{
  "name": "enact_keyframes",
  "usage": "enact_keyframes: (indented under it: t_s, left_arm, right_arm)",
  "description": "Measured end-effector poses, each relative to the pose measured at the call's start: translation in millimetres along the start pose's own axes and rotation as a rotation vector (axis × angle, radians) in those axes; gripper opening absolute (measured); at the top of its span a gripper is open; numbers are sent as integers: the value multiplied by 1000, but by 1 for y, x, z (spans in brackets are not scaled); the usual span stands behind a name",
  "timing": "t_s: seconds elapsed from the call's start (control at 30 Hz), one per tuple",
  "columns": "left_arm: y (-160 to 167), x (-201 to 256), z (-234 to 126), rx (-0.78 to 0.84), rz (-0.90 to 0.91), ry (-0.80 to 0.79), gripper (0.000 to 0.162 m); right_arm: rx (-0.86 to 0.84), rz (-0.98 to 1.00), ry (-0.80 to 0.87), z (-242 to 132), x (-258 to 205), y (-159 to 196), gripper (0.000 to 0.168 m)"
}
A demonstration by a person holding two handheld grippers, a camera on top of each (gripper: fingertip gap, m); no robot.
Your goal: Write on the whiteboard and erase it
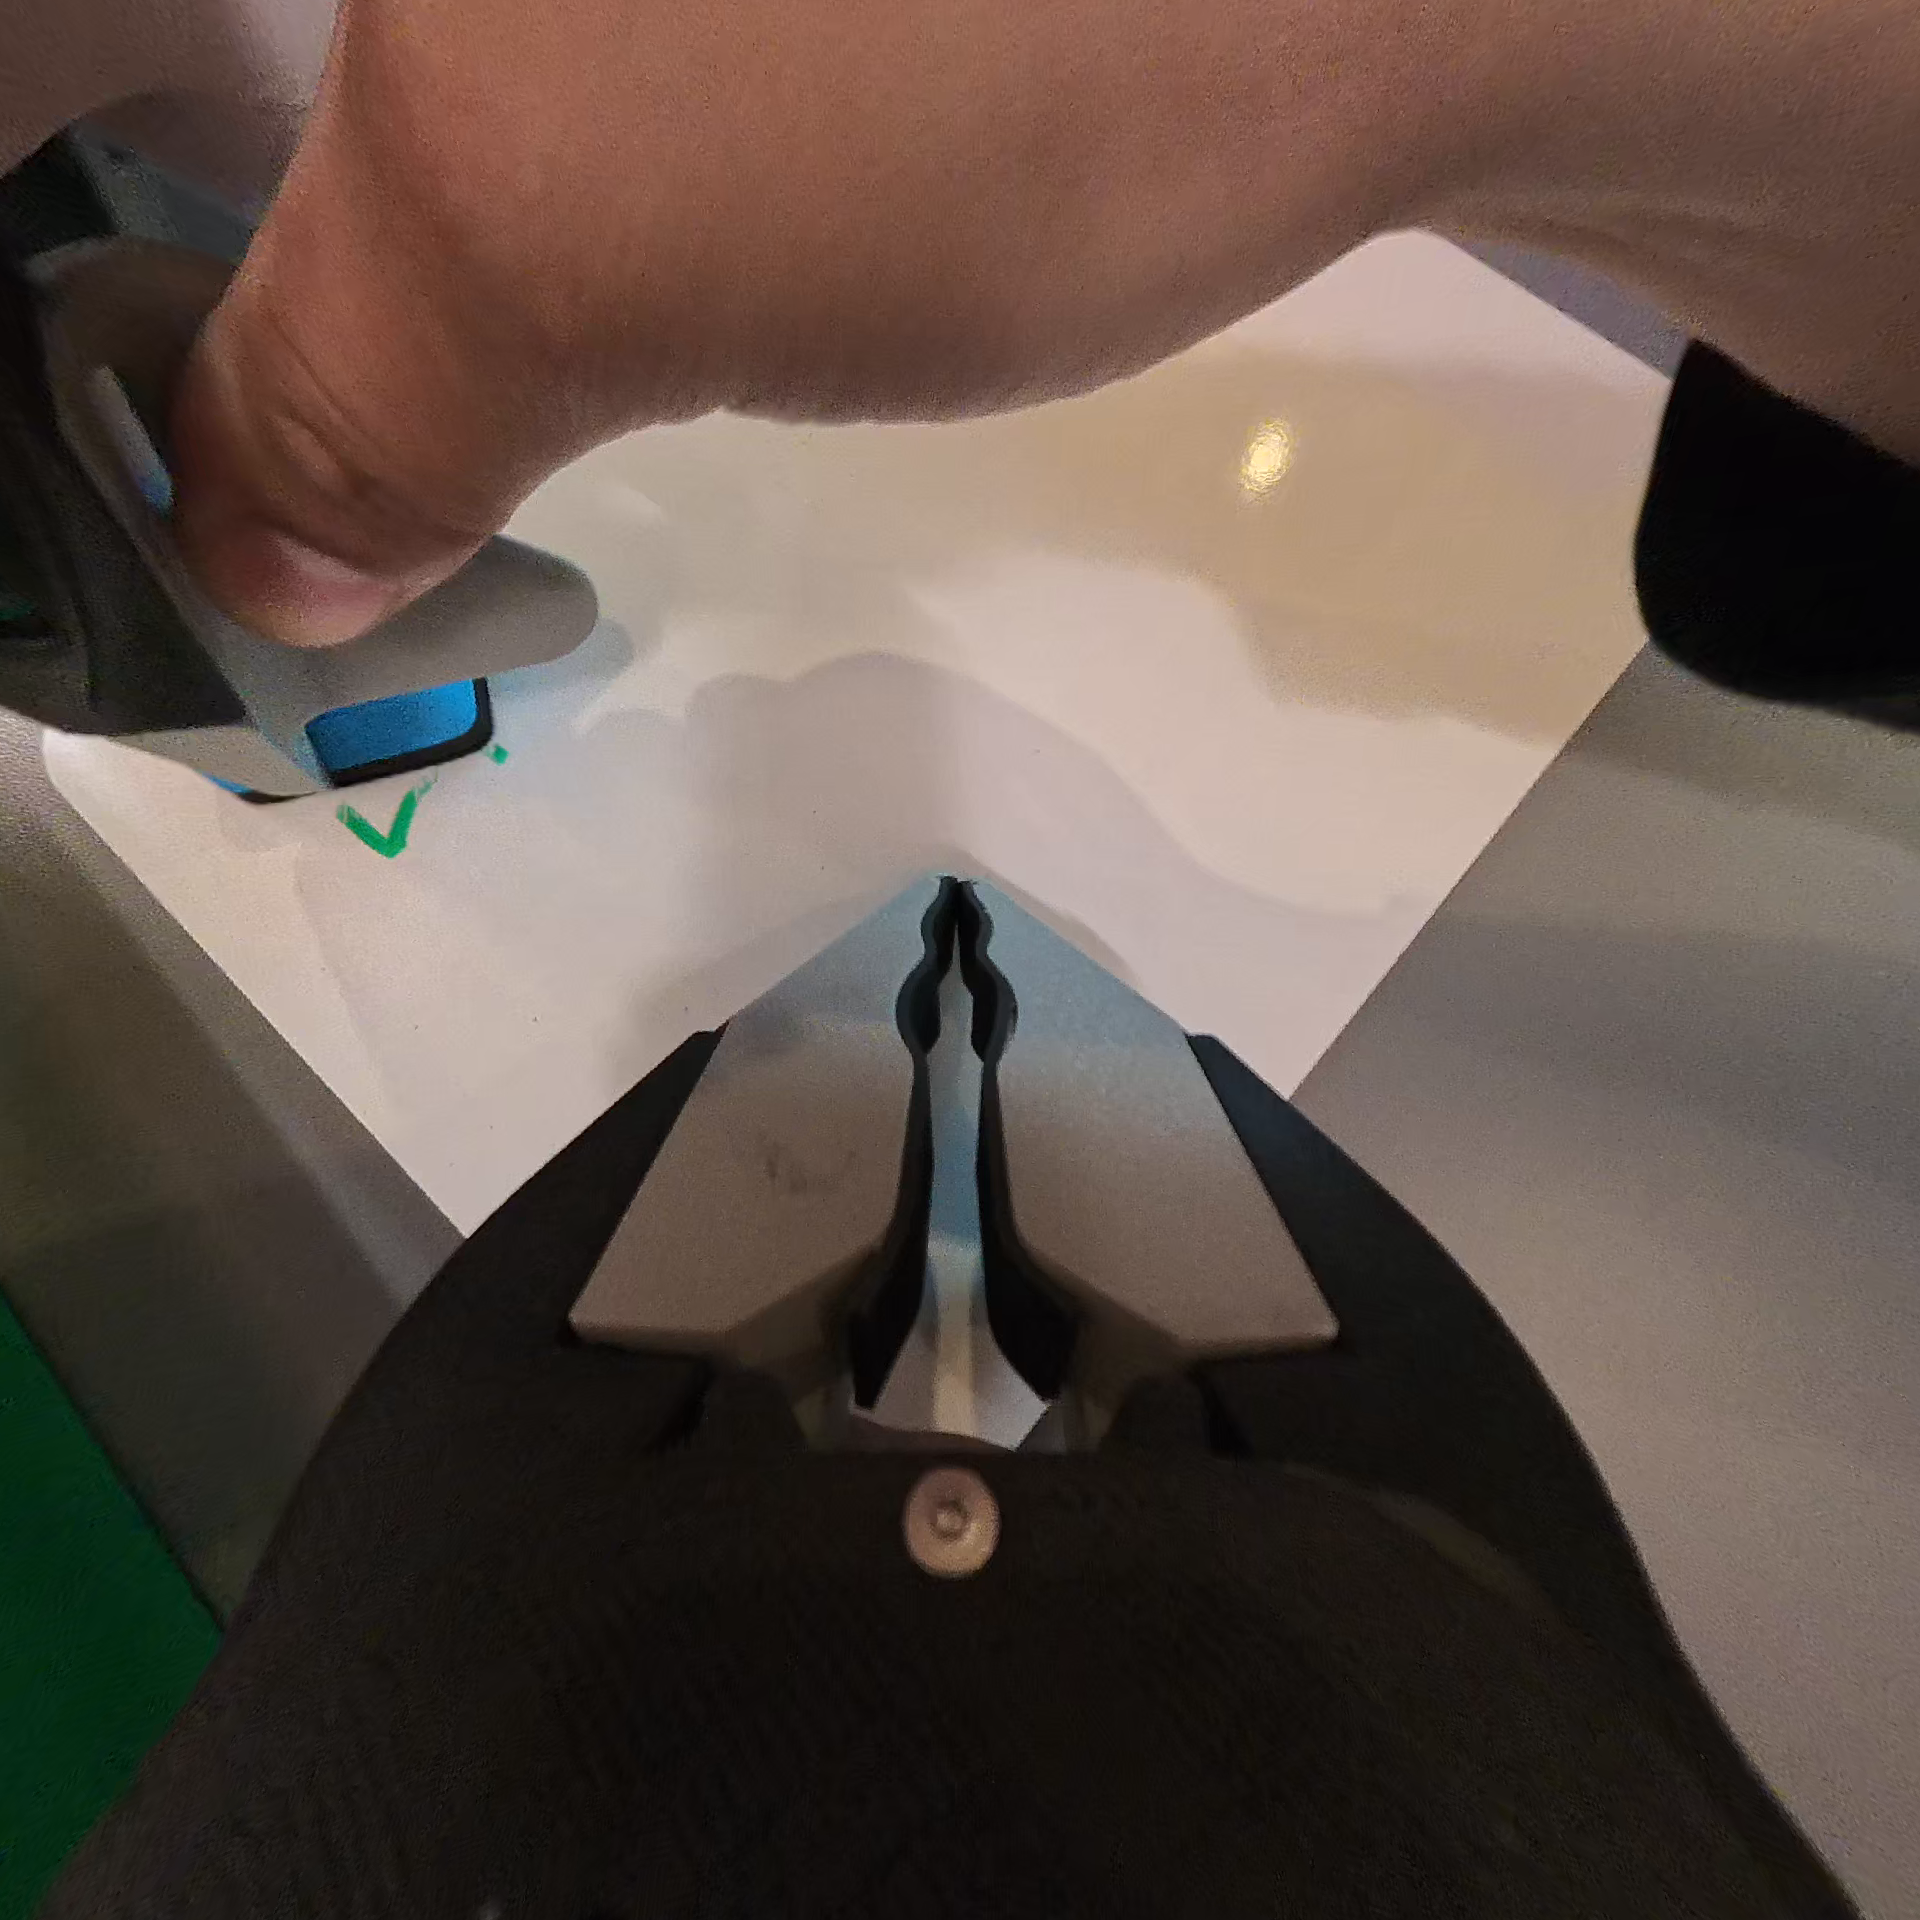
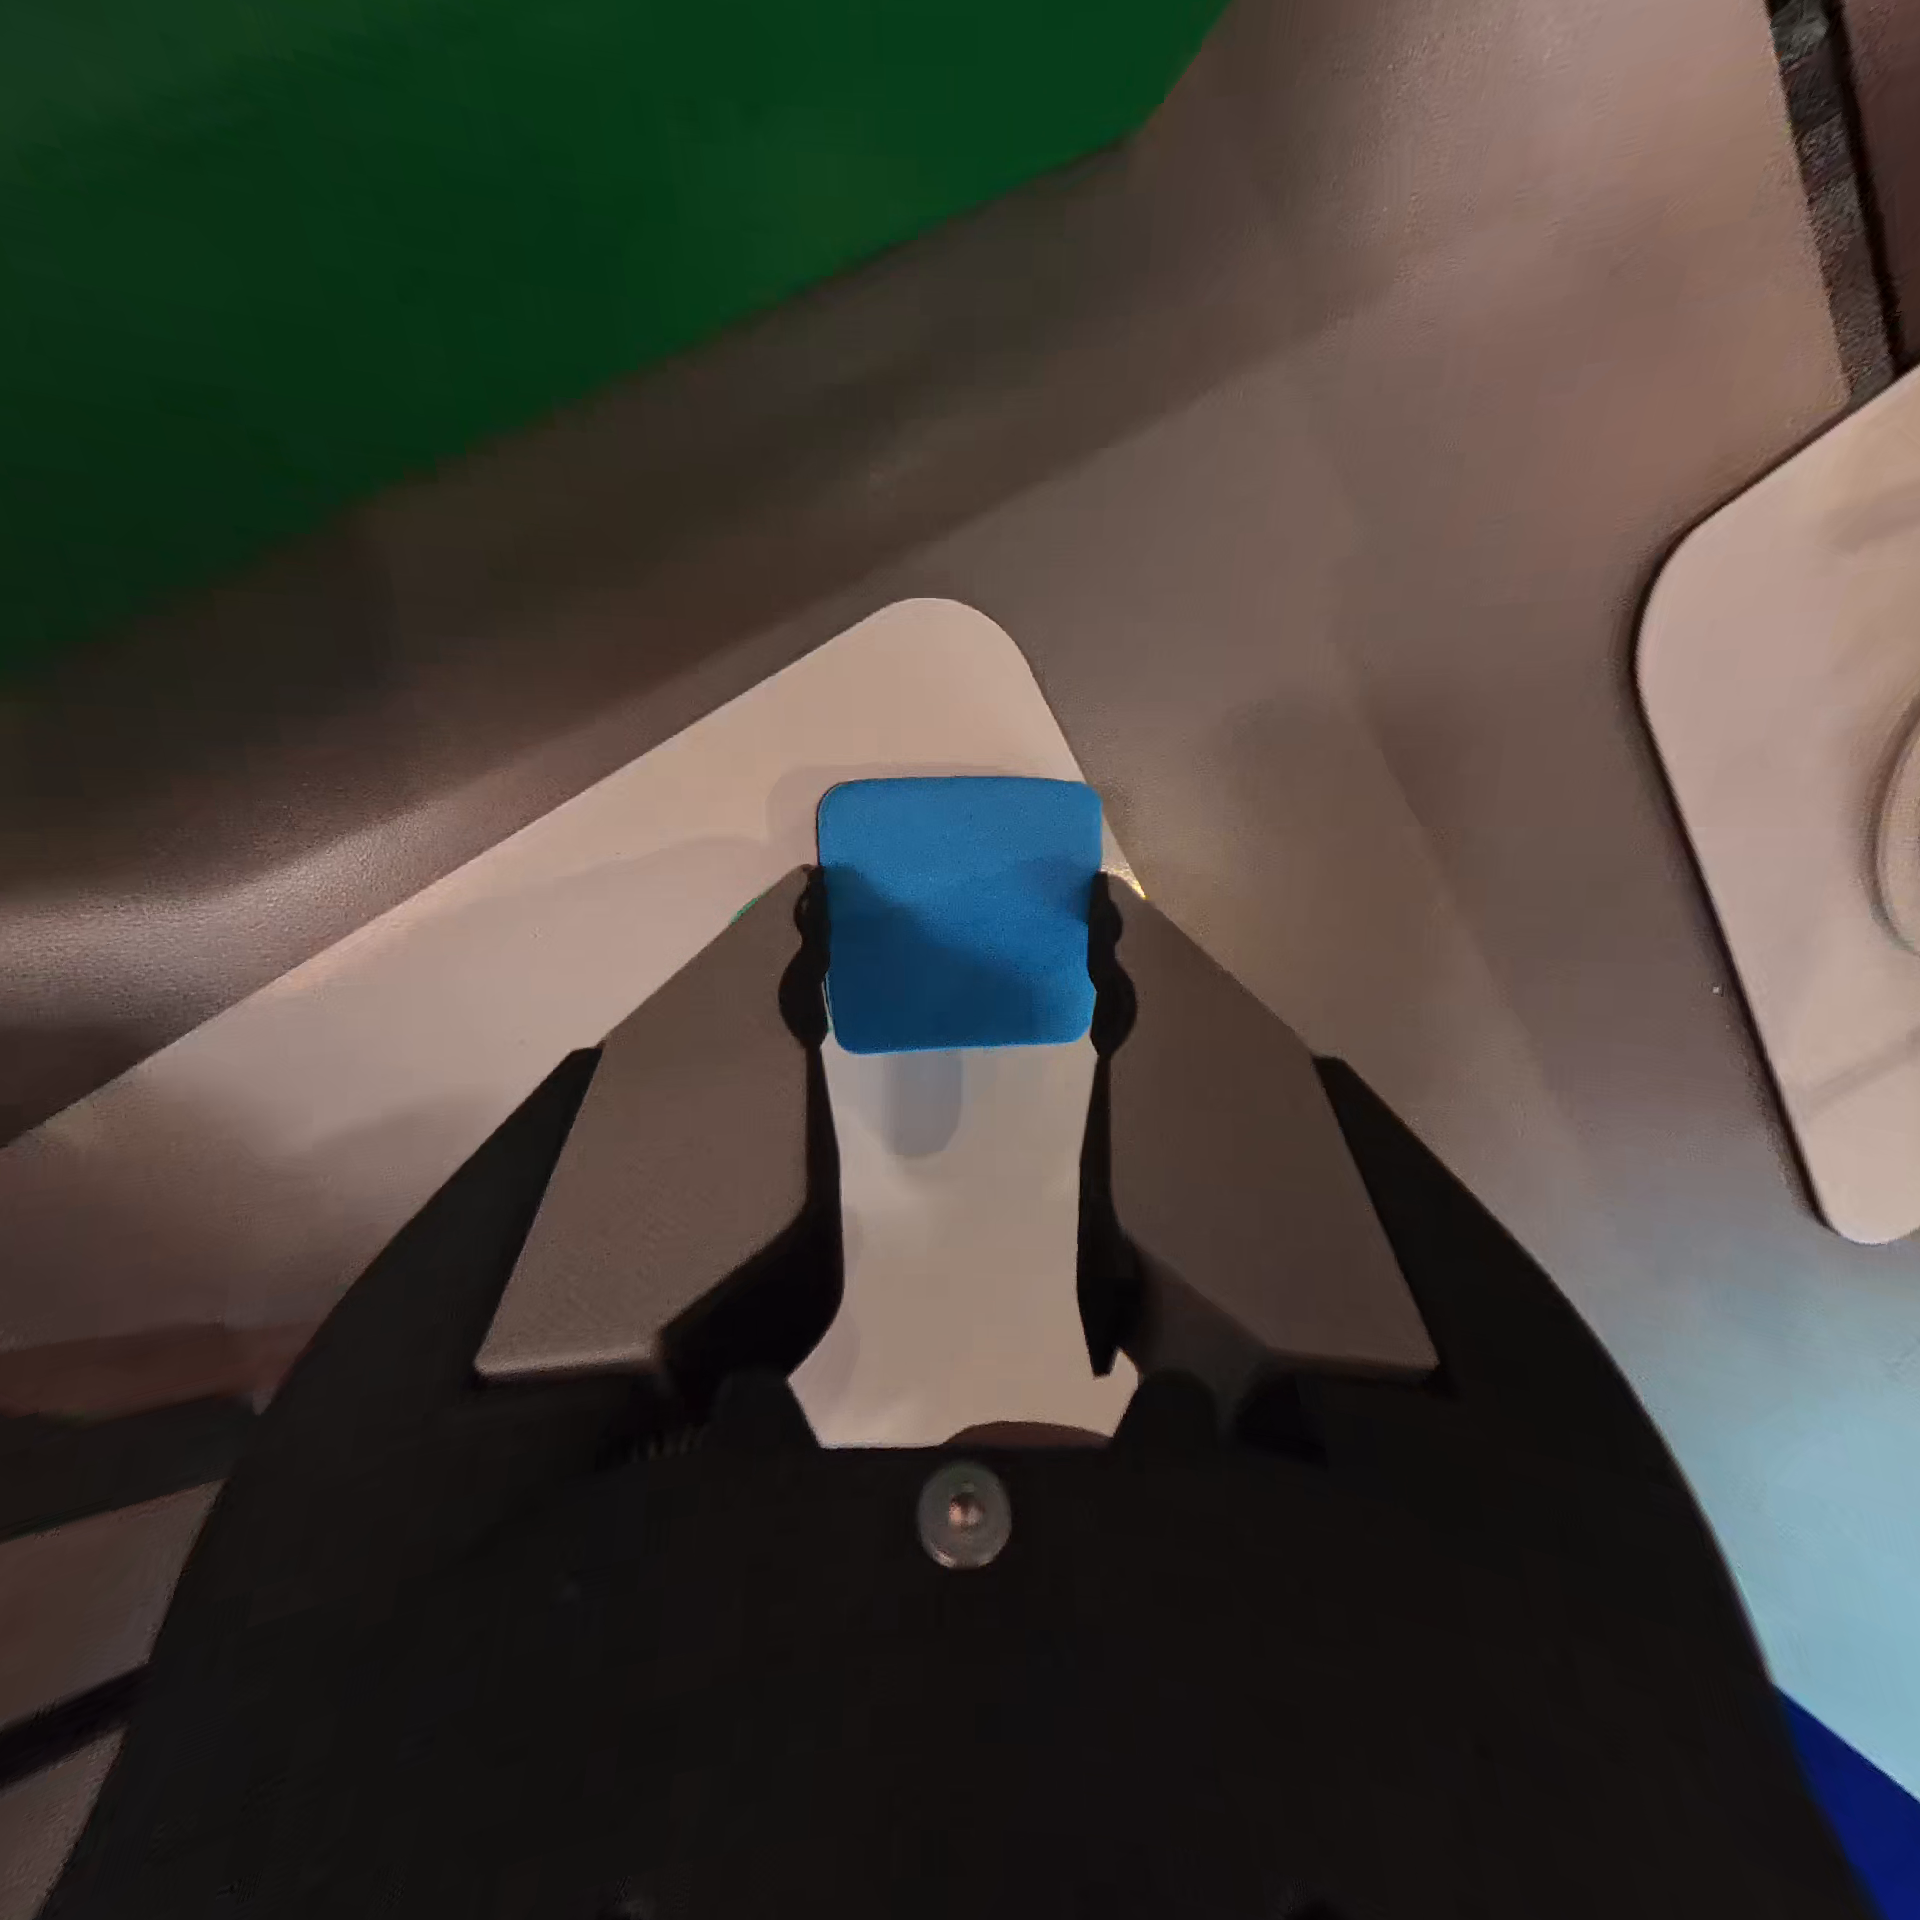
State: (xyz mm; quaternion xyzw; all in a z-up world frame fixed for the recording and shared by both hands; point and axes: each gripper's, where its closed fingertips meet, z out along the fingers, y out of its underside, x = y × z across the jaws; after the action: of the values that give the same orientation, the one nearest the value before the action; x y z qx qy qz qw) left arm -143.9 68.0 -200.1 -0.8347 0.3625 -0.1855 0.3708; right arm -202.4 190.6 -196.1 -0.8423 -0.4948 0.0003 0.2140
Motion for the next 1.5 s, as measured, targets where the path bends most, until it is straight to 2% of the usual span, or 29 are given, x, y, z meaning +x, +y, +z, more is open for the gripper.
enact_keyframes:
  t_s: [0.03,0.1,0.13,0.2,0.23,0.33,0.43,0.47,0.53,0.57,0.6,0.67,0.7,0.77,0.8,0.87,0.93,1.0,1.03,1.13,1.27,1.33,1.37,1.5]
  left_arm:
    - [0,0,0,0,5,-4,0]
    - [0,0,0,0,9,-7,0]
    - [0,0,0,0,5,-4,0]
    - [0,0,0,0,-2,1,0]
    - [0,0,0,0,0,-1,0]
    - [0,0,0,0,3,-2,0]
    - [0,0,0,0,0,-1,0]
    - [0,0,0,0,2,-3,0]
    - [0,0,0,0,3,-6,0]
    - [0,-1,0,0,0,-3,0]
    - [0,-1,0,0,-3,-1,0]
    - [0,-1,0,0,-3,-2,0]
    - [0,-1,0,0,0,-4,0]
    - [0,-1,0,0,4,-8,0]
    - [0,-1,0,0,1,-6,0]
    - [0,-1,0,0,-4,-3,0]
    - [0,-1,0,0,2,-8,0]
    - [0,-1,0,0,4,-10,0]
    - [0,-1,0,0,0,-8,0]
    - [0,-1,0,0,-2,-8,0]
    - [0,-1,0,0,-1,-7,0]
    - [0,-1,0,0,-7,-2,0]
    - [0,-1,0,0,-4,-5,0]
    - [0,-1,0,1,-1,-8,0]
  right_arm:
    - [18,-2,-38,0,-7,-4,49]
    - [84,-25,-247,-7,-43,-12,49]
    - [68,-2,-261,-8,-43,-11,48]
    - [-17,-27,5,0,-2,-1,48]
    - [-16,-46,40,0,0,-2,48]
    - [66,-101,-175,-4,-43,-15,49]
    - [-8,-67,45,1,-5,-9,48]
    - [-6,-75,33,1,-8,-10,48]
    - [32,-88,-194,-5,-44,-13,49]
    - [16,-83,-242,-9,-50,-9,49]
    - [-3,-61,-221,-9,-43,-6,48]
    - [-58,-17,34,-2,3,5,48]
    - [-38,-4,18,-1,1,5,48]
    - [7,-41,-143,-6,-27,3,49]
    - [-8,-63,-154,-9,-29,7,49]
    - [-68,-20,-5,-6,-1,16,48]
    - [-70,0,27,-6,4,18,48]
    - [-15,-66,-174,-12,-32,13,49]
    - [-17,-68,-204,-14,-35,15,49]
    - [-76,57,0,-8,13,31,48]
    - [-20,-31,-174,-18,-16,38,49]
    - [-96,70,3,-15,26,58,48]
    - [-85,104,31,-15,36,63,48]
    - [-34,24,-161,-29,4,77,49]
